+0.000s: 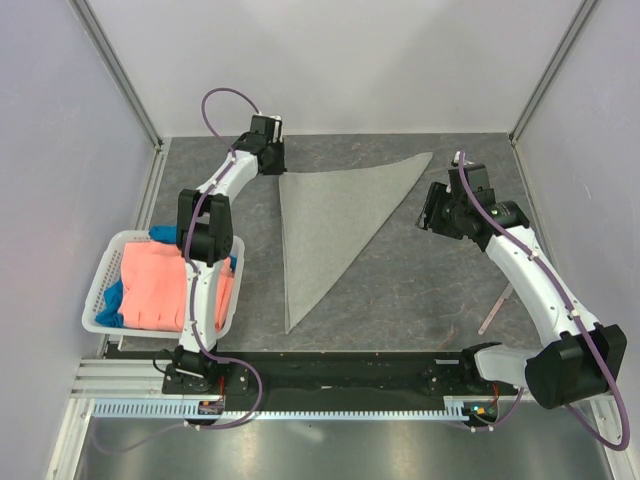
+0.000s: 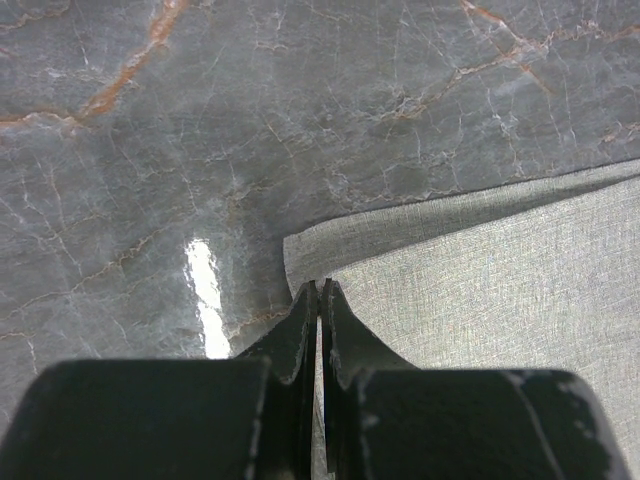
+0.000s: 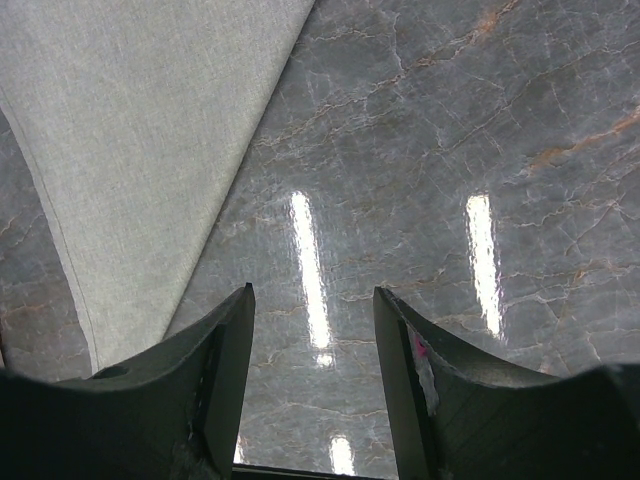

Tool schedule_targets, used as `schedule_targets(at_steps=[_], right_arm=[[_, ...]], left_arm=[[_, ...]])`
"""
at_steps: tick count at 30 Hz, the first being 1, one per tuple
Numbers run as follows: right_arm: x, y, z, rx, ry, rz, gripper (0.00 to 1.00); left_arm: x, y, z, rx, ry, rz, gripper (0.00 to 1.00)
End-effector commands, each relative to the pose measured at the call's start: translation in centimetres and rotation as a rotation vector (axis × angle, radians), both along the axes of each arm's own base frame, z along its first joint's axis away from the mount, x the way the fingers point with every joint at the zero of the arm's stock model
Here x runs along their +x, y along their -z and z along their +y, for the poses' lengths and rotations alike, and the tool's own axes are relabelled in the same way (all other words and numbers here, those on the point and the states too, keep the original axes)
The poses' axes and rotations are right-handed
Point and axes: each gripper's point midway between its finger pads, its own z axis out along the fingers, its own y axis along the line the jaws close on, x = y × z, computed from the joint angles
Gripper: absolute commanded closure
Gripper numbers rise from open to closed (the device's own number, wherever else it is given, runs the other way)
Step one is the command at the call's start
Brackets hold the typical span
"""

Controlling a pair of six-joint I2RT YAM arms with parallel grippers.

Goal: Fold the napkin, place the utensils inside, and roll it up
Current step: Fold the napkin

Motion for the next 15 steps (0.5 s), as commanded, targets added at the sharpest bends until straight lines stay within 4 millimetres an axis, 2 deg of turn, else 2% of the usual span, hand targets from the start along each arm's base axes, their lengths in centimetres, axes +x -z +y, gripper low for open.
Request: schedule_targets(at_steps=[1, 12, 13, 15], right_arm=[[0.0, 0.3, -0.3, -0.005, 0.017, 0.006, 0.41], [-0.1, 0.6, -0.6, -0.016, 0.024, 0.013, 0.41], [-0.1, 0.8, -0.7, -0.021, 0.03, 0.018, 0.41], [-0.3, 1.2, -1.4, -0.048, 0.056, 0.041, 0.41]], left_arm=[[1.4, -0.8, 0.1, 0.008, 0.032, -0.045, 0.98], [1.9, -0.1, -0.2, -0.005, 0.046, -0.041, 0.98], [1.9, 0.0, -0.2, -0.005, 0.046, -0.041, 0.96], [2.0, -0.3, -0.2, -0.007, 0.047, -0.045, 0.8]])
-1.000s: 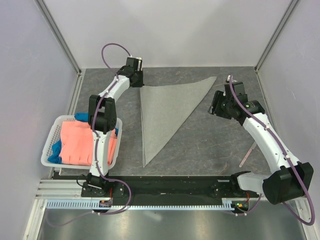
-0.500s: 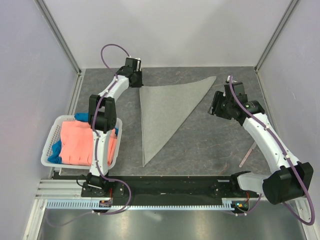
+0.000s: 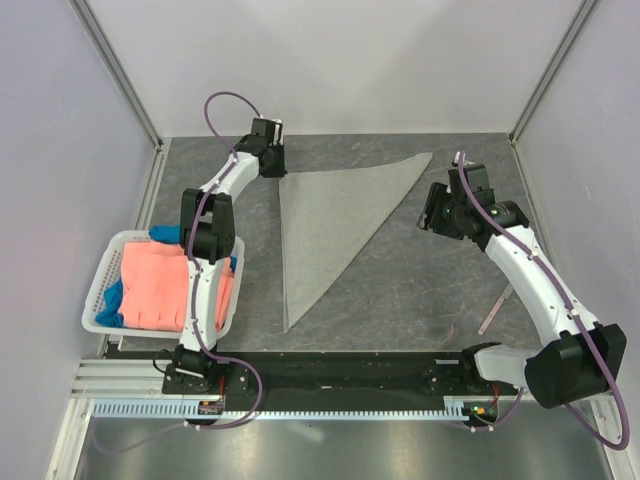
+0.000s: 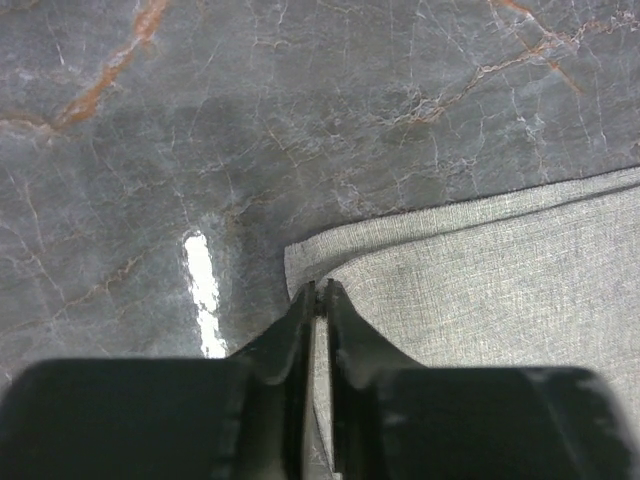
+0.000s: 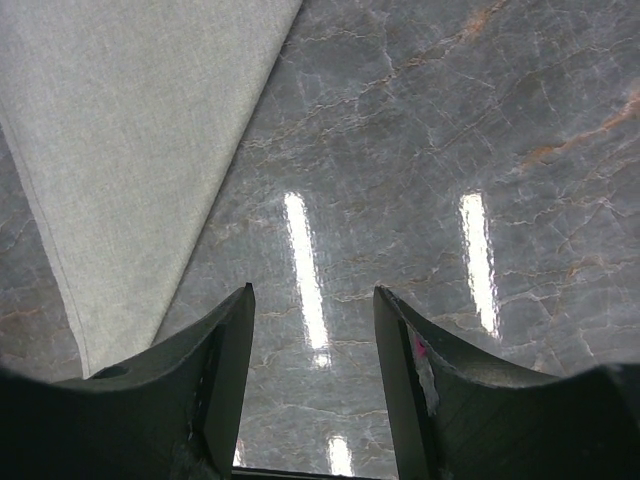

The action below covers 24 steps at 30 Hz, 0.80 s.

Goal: Fold the napkin, place the utensils inside, and roll it up
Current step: Fold the napkin, then grab a utensil with the right arm

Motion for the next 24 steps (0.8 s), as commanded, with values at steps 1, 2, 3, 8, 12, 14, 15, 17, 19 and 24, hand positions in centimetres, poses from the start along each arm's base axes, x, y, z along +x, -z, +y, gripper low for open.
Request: schedule_targets(at_steps=[1, 2, 3, 8, 12, 14, 15, 17, 19, 24], right_arm=[[-0.3, 1.4, -1.7, -0.051, 0.067, 0.048, 0.41], [-0.3, 1.8, -2.5, -0.06, 0.093, 0.062, 0.41], [-0.4, 2.1, -2.9, -0.061, 0.102, 0.075, 0.41], [-0.1, 4.0, -6.6, -0.117, 0.172, 0.128, 0.41], [-0.1, 5.3, -11.1, -0.173, 0.246, 0.169, 0.41], [-0.3, 6.6, -13.6, -0.154, 0.309, 0.2, 0.41], [-0.5, 7.1, -14.3, -0.147, 0.316, 0.211, 0.41], [-1.1, 8.5, -16.0, -0.119, 0.364, 0.254, 0.41], [-1.7, 9.7, -16.7, -0.115, 0.392, 0.288, 0.42], [-3.7, 11.9, -20.3, -0.181, 0.52, 0.351, 0.43]], left_arm=[[1.5, -2.6, -0.2, -0.004, 0.036, -0.073, 0.71], [1.5, -3.0, -0.3, -0.01, 0.035, -0.076, 0.51], [1.4, -3.5, -0.3, -0.013, 0.035, -0.08, 0.4], [0.8, -9.7, -0.8, -0.053, 0.029, -0.166, 0.1], [-2.3, -15.2, -1.5, -0.082, 0.033, -0.208, 0.06], [-5.2, -15.0, -2.0, -0.08, 0.048, -0.172, 0.05], [-6.7, -17.7, -2.1, -0.095, 0.058, -0.21, 0.05], [-9.9, -16.5, -2.2, -0.104, 0.074, -0.157, 0.05], [-12.9, -18.3, -2.2, -0.168, 0.075, -0.161, 0.05], [-19.7, -14.7, -3.2, -0.285, 0.143, -0.039, 0.06]])
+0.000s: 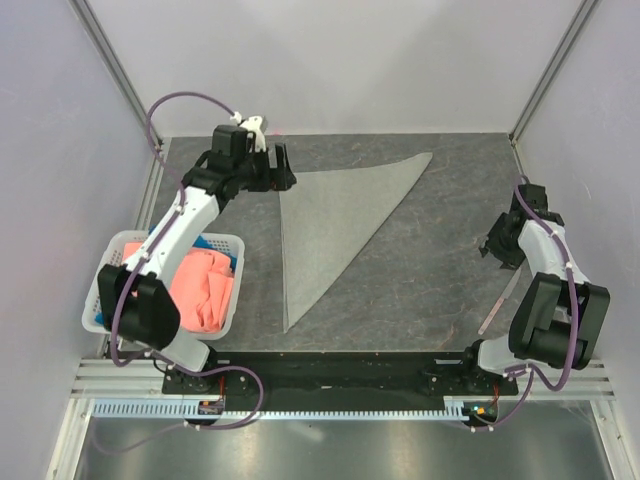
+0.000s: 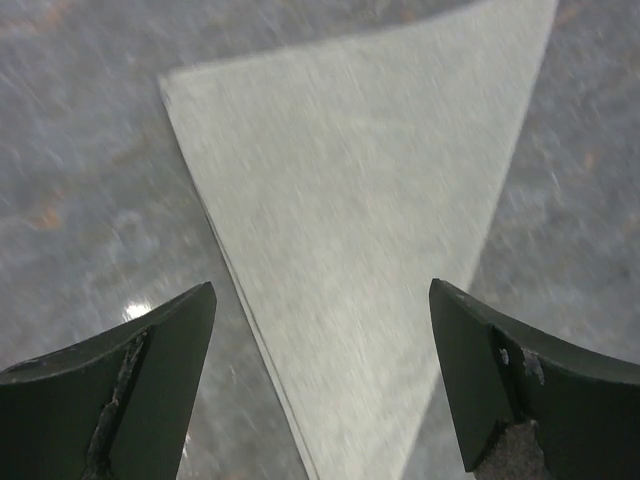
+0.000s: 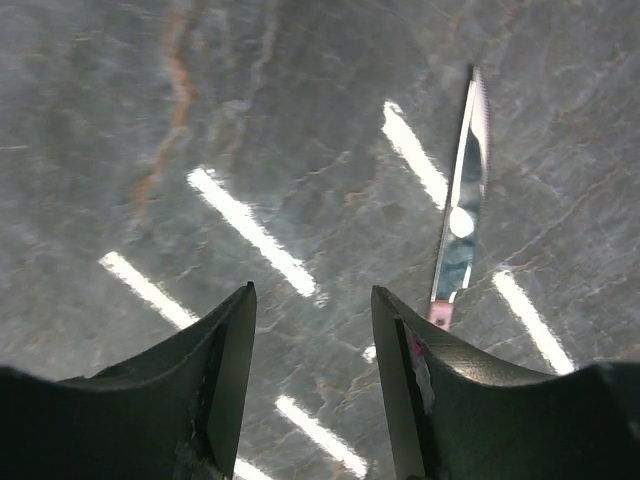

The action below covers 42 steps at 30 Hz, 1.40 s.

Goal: Fold the napkin, place the utensils inside, and roll it up
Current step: Grab a utensil with the right arm

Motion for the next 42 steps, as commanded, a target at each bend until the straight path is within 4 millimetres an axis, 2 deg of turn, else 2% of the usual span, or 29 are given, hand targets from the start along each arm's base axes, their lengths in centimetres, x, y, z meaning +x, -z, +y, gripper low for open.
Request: schedule_targets(at_steps=[1, 2, 4, 8, 12, 16, 22, 28, 32, 35, 36, 42], right_arm=[[-1.3, 1.6, -2.5, -0.061, 0.061, 0.041, 0.42], [-1.3, 1.7, -3.1, -0.08, 0.076, 0.036, 0.43], [-1.9, 2.4, -3.7, -0.107, 0.081, 0.061, 0.43], [-2.5, 3.0, -5.2, -0.147, 0.109, 0.11, 0.43], [-2.4, 3.7, -6.6, -0.187, 0.115, 0.155, 0.43], [-1.9, 4.2, -8.1, -0.219, 0.118, 0.159, 0.42], [-1.8, 4.9, -9.6, -0.223, 0.123, 0.153, 0.41], [-2.9, 7.5, -7.9, -0.11, 0.126, 0.185, 0.44], [-2.7, 8.8, -6.2, -0.021, 0.113, 0.169, 0.45], [-2.7, 9.4, -5.2, 0.029, 0.101, 0.159, 0.51], [-2.6, 9.6, -4.6, 0.059, 0.097, 0.147, 0.56], [-1.0, 9.9, -2.1, 0.151, 0.091, 0.055, 0.7]], left_arm=[[-4.6, 3.5, -1.6, -0.122, 0.073, 0.14, 0.07], [-5.3, 4.5, -1.8, -0.118, 0.084, 0.147, 0.07], [-6.2, 4.6, -2.4, -0.127, 0.106, 0.141, 0.07], [-7.4, 3.0, -3.9, -0.178, 0.175, 0.128, 0.08], [-8.4, 2.9, -4.5, -0.166, 0.215, 0.135, 0.08], [-8.9, 2.4, -5.3, -0.169, 0.253, 0.137, 0.08], [-8.7, 2.5, -5.1, -0.156, 0.252, 0.133, 0.08], [-8.8, 2.8, -5.3, -0.161, 0.259, 0.146, 0.08], [-8.9, 2.6, -5.4, -0.172, 0.263, 0.143, 0.08], [-8.8, 2.7, -5.3, -0.166, 0.258, 0.142, 0.08], [-8.7, 2.8, -5.3, -0.162, 0.255, 0.141, 0.08], [-8.5, 2.7, -4.9, -0.149, 0.243, 0.13, 0.08]])
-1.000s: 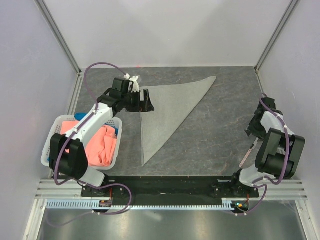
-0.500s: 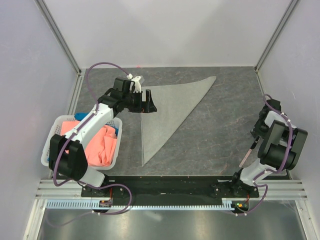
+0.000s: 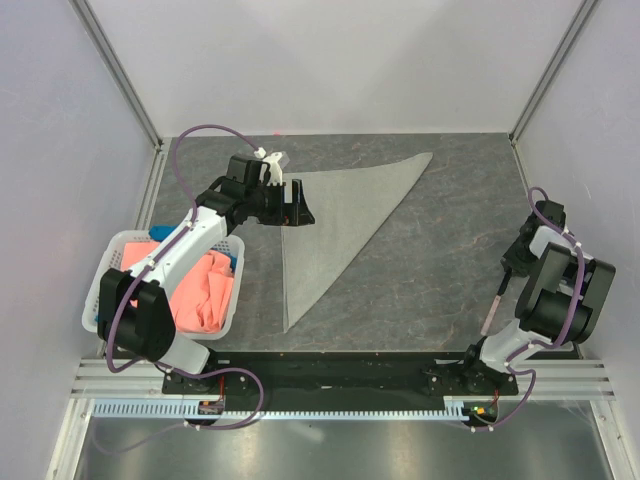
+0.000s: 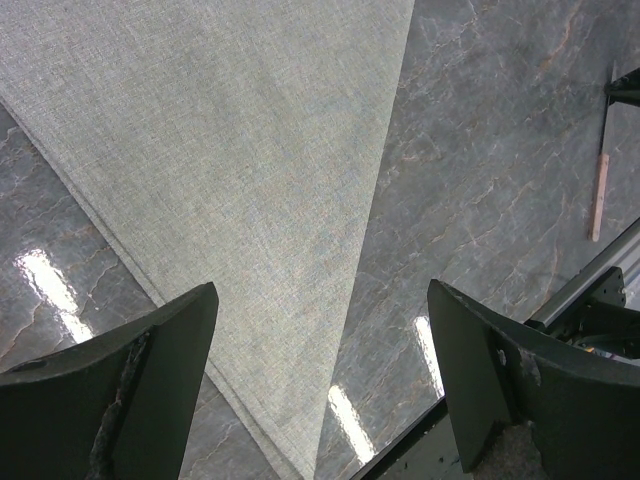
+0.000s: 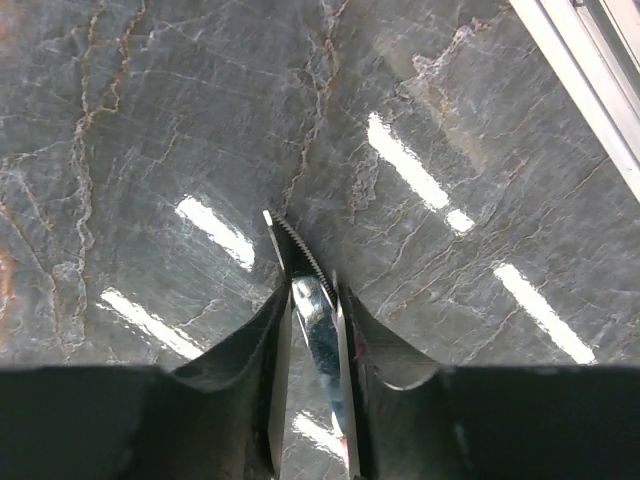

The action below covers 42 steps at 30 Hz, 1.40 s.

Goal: Fold the napkin, place the utensils inside, and roll it up
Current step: Grab a utensil with the right arm

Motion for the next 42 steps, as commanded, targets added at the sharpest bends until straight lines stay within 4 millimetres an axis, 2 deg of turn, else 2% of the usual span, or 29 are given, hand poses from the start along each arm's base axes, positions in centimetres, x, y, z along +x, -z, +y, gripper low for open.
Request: schedule_targets(at_steps=[1, 4, 6, 8, 9, 11, 18, 20, 23, 25, 26, 27, 28, 30, 31, 33, 34, 35, 37, 39, 42], right_arm=[[0.0, 3.2, 5.3, 0.192, -0.037, -0.003, 0.72], [0.9, 3.3, 6.7, 0.188, -0.061, -0.008, 0.75], [1.8, 3.3, 7.3, 0.187, -0.072, -0.023, 0.8], [2.6, 3.5, 8.6, 0.193, -0.086, -0.024, 0.8], [3.4, 3.3, 9.5, 0.193, -0.112, -0.034, 0.8], [4.6, 3.4, 10.0, 0.171, -0.109, -0.039, 0.8], [9.9, 3.6, 15.9, 0.184, -0.212, -0.087, 0.8], [11.6, 3.4, 16.8, 0.186, -0.229, -0.103, 0.8], [13.0, 2.4, 18.0, 0.175, -0.26, -0.124, 0.78], [12.9, 1.4, 17.9, 0.136, -0.273, -0.121, 0.71], [13.1, -0.2, 17.8, 0.122, -0.281, -0.149, 0.68], [12.5, -0.8, 17.8, 0.1, -0.292, -0.141, 0.64], [12.5, -2.6, 17.8, 0.091, -0.297, -0.178, 0.56], [10.9, -3.3, 18.0, 0.091, -0.302, -0.165, 0.47], [10.3, -4.3, 18.3, 0.098, -0.299, -0.187, 0.44], [8.0, -3.6, 19.2, 0.112, -0.307, -0.144, 0.43], [7.3, -4.0, 19.6, 0.122, -0.299, -0.155, 0.42], [5.8, -3.0, 19.8, 0.124, -0.292, -0.124, 0.42], [4.7, -2.6, 20.7, 0.14, -0.313, -0.117, 0.43], [3.0, -2.3, 19.9, 0.068, -0.324, -0.051, 0.44], [2.3, -2.9, 19.4, 0.03, -0.361, -0.051, 0.46]], left_arm=[[0.7, -2.7, -0.2, -0.02, 0.0, -0.08, 0.08], [0.7, -2.5, -0.3, -0.024, 0.001, -0.072, 0.08], [0.7, -2.4, -0.6, -0.037, 0.016, -0.057, 0.08], [0.6, -2.0, -0.7, -0.044, 0.02, -0.04, 0.08], [0.7, -2.0, -0.6, -0.042, 0.016, -0.037, 0.08], [0.8, -2.3, -0.2, -0.037, 0.007, -0.052, 0.08], [1.0, -2.5, 0.2, -0.031, -0.005, -0.06, 0.08], [1.0, -2.6, 0.2, -0.034, -0.004, -0.062, 0.08], [1.0, -2.6, 0.3, -0.031, -0.009, -0.065, 0.08], [1.1, -2.6, 0.4, -0.025, -0.014, -0.067, 0.06], [1.1, -2.7, 0.4, -0.025, -0.014, -0.069, 0.05], [1.1, -2.6, 0.5, -0.022, -0.015, -0.069, 0.05], [1.1, -2.6, 0.5, -0.022, -0.014, -0.07, 0.05], [1.1, -2.8, 0.5, -0.022, -0.015, -0.073, 0.05], [1.1, -2.7, 0.5, -0.02, -0.017, -0.072, 0.05], [1.0, -2.8, 0.5, -0.023, -0.013, -0.071, 0.05], [1.0, -2.9, 0.4, -0.023, -0.011, -0.075, 0.04], [1.1, -2.8, 0.7, -0.014, -0.023, -0.076, 0.05], [1.1, -2.4, 0.4, -0.026, -0.024, -0.052, 0.05], [0.3, -3.0, -1.1, -0.107, 0.036, -0.018, 0.05], [0.0, -2.7, -1.4, -0.123, 0.05, -0.005, 0.06]])
